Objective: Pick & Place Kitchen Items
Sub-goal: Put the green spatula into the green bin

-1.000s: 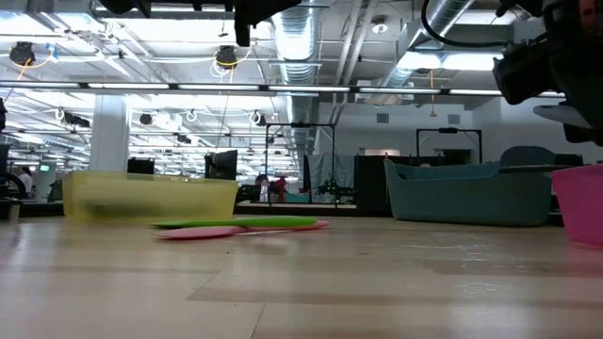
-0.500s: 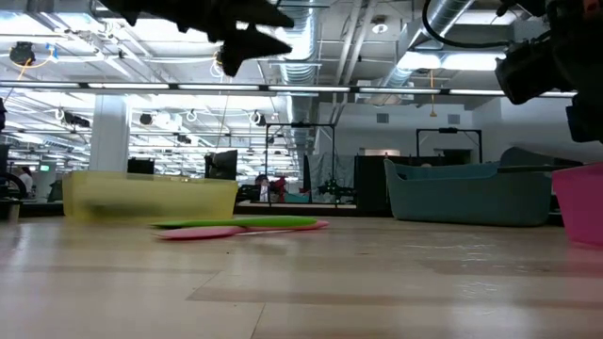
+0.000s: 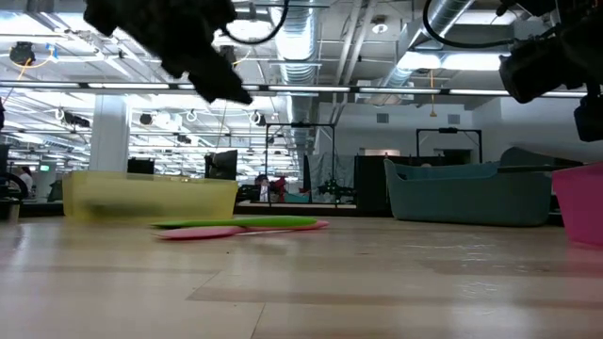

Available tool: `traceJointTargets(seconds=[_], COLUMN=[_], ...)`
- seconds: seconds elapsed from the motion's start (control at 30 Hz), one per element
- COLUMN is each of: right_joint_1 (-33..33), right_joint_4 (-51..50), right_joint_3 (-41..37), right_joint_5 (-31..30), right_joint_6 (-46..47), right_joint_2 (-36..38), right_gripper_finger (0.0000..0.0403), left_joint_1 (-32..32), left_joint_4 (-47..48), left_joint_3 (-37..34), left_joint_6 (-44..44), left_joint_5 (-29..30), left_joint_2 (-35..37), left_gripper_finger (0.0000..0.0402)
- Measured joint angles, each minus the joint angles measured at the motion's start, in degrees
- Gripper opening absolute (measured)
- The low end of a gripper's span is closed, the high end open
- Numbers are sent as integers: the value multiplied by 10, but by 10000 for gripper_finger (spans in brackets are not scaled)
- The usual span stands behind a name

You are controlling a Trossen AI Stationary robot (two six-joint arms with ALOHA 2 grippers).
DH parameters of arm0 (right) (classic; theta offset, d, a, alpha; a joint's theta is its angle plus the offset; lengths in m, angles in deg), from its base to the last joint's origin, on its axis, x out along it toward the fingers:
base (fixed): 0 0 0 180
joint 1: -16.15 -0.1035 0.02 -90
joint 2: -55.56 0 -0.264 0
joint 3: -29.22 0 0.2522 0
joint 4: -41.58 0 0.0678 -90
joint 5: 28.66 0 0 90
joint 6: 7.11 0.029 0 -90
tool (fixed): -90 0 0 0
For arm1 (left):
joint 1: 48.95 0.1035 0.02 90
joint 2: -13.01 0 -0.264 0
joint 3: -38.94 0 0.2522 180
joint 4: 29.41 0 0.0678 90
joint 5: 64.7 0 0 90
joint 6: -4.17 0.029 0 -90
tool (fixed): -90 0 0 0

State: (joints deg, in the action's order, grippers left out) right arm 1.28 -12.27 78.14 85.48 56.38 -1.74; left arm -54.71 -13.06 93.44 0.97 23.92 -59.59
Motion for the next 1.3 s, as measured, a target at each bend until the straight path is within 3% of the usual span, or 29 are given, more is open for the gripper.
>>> traceJointTargets(seconds=[0.13, 0.37, 0.7, 1.13, 1.3], right_joint_1=[0, 0, 0, 0, 0], right_joint_4=[5, 19, 35, 52, 57], right_joint_3=[0, 0, 0, 0, 0], right_joint_5=[0, -1, -1, -2, -2], right_joint_6=[0, -4, 5, 15, 15], right_joint_2=[0, 0, 0, 0, 0], right_gripper_finger=[258, 258, 258, 258, 258], left_joint_1=[0, 9, 9, 12, 30], left_joint_4=[-9, -123, -233, -237, -234], left_joint_3=[-36, -96, -102, -102, -102], left_joint_6=[-2, -2, -1, 35, 39], left_joint_5=[-12, -33, -77, -77, -75], left_joint_2=[0, -15, -167, -222, -230], left_gripper_finger=[177, 177, 177, 175, 145])
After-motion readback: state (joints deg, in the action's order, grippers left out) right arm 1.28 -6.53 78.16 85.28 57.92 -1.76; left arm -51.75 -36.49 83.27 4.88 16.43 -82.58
